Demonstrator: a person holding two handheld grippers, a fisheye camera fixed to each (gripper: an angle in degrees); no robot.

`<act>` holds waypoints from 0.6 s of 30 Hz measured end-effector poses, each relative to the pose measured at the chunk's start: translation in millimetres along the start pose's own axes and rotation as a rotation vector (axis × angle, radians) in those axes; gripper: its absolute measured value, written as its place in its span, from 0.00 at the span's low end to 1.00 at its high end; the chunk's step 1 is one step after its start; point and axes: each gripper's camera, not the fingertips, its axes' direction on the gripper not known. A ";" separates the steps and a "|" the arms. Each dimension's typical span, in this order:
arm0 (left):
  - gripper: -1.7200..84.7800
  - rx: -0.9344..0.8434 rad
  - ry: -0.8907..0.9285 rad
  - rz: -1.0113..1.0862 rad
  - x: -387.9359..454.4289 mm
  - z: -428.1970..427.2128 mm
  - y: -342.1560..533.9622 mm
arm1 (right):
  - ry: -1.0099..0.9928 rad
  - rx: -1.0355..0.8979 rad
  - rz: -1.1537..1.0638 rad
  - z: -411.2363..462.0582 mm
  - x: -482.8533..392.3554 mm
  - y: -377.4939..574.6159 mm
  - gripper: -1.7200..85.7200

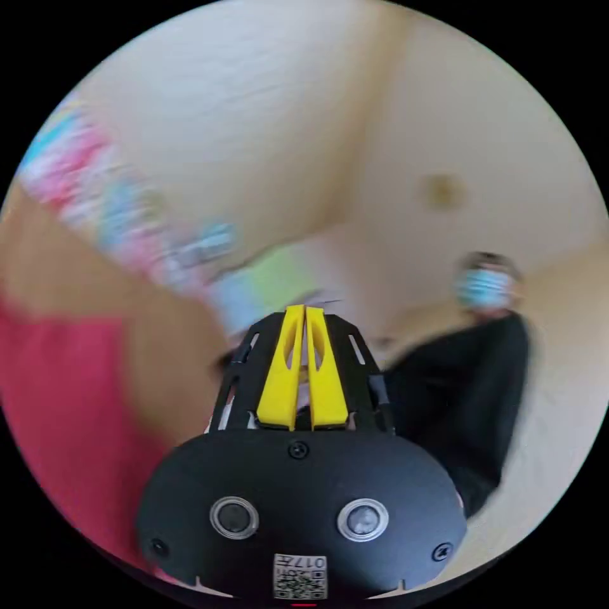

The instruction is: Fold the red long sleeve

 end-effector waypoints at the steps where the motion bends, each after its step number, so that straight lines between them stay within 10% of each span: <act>1: 0.01 0.093 0.281 0.186 19.8 -1.6 -12.4 | 0.005 -0.013 -0.015 1.5 -2.1 -1.7 0.02; 11: 0.21 -0.264 -1.449 -0.400 -31.3 -7.6 -27.7 | -0.034 -0.148 -0.183 38.8 -15.9 -36.1 0.02; 18: 0.11 -0.400 -1.602 -0.768 -105.3 -38.2 36.9 | -0.096 -0.175 -0.150 33.1 18.3 -36.7 0.02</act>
